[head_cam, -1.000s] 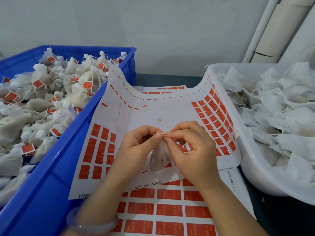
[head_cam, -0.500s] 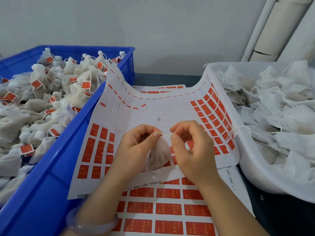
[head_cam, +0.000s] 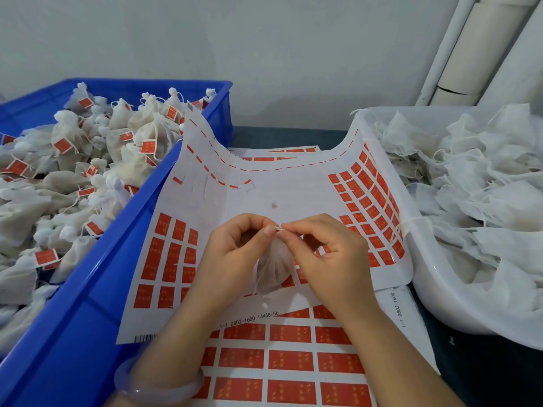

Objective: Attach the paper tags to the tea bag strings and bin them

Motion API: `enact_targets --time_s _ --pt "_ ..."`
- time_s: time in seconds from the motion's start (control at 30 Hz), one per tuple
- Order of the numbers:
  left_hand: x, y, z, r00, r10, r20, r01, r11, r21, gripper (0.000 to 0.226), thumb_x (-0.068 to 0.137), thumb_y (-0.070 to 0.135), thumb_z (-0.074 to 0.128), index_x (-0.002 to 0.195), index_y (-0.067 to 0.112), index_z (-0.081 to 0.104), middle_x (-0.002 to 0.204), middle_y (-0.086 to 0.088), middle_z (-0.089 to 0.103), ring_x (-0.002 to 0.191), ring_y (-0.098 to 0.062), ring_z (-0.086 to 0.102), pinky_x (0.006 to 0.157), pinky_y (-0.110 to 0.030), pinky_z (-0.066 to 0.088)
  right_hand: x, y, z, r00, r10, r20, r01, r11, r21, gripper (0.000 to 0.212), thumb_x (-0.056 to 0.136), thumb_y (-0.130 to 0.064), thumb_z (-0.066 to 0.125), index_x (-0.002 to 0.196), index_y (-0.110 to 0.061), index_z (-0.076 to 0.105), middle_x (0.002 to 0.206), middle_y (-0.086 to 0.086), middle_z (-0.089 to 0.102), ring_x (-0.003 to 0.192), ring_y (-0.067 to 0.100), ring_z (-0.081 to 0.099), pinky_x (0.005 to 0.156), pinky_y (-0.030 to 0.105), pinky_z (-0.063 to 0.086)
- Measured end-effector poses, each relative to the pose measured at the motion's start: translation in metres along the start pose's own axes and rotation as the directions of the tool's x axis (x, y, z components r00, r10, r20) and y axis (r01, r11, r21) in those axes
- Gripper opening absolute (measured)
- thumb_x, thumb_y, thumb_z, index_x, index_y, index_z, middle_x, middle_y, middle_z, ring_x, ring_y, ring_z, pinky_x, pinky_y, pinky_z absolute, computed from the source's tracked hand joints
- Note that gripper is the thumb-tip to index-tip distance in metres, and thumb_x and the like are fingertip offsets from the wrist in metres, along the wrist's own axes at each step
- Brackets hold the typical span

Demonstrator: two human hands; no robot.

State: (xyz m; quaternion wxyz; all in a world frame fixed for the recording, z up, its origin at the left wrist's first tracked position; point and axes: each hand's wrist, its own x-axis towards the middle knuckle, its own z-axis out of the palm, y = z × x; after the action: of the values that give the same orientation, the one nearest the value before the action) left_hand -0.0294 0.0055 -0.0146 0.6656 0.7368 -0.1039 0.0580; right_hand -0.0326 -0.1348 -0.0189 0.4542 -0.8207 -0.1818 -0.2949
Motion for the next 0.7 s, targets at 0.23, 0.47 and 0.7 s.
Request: enact_targets --time_s 0.23,0.47,0.7 --pt "-0.001 0.003 0.0 0.999 0.035 0.015 -0.035 0.999 -0.002 0.01 0.081 0.025 0.059 0.089 0.023 0.065 0.082 0.007 0.068 0.08 -0.011 0.066 0.066 -0.018 0.053 -0.001 -0.001 0.003 0.996 0.091 0.014 -0.092 0.992 0.089 0.012 0.084 -0.028 0.059 0.088 -0.02 0.066 0.079 -0.022 0.058 0.078 -0.006 0.058 0.065 0.003 0.045" --pt "-0.002 0.007 0.0 0.995 0.069 0.073 -0.075 0.994 0.079 0.038 0.074 0.003 0.073 0.101 0.029 0.066 0.093 0.012 0.07 0.086 -0.008 0.067 0.068 -0.016 0.053 0.001 -0.003 0.001 0.984 0.178 0.027 -0.18 0.961 0.21 0.014 0.082 -0.037 0.051 0.087 -0.026 0.059 0.074 -0.024 0.057 0.079 -0.008 0.059 0.062 0.004 0.045" --pt "-0.002 0.01 0.002 0.998 0.057 -0.023 -0.056 0.996 0.063 0.022 0.062 0.037 0.067 0.083 0.03 0.067 0.079 0.015 0.07 0.075 -0.005 0.068 0.061 -0.012 0.052 0.0 -0.003 0.001 0.981 0.189 0.046 -0.194 0.951 0.241 0.007 0.084 -0.038 0.051 0.084 -0.032 0.055 0.074 -0.022 0.058 0.079 -0.006 0.059 0.063 0.005 0.046"
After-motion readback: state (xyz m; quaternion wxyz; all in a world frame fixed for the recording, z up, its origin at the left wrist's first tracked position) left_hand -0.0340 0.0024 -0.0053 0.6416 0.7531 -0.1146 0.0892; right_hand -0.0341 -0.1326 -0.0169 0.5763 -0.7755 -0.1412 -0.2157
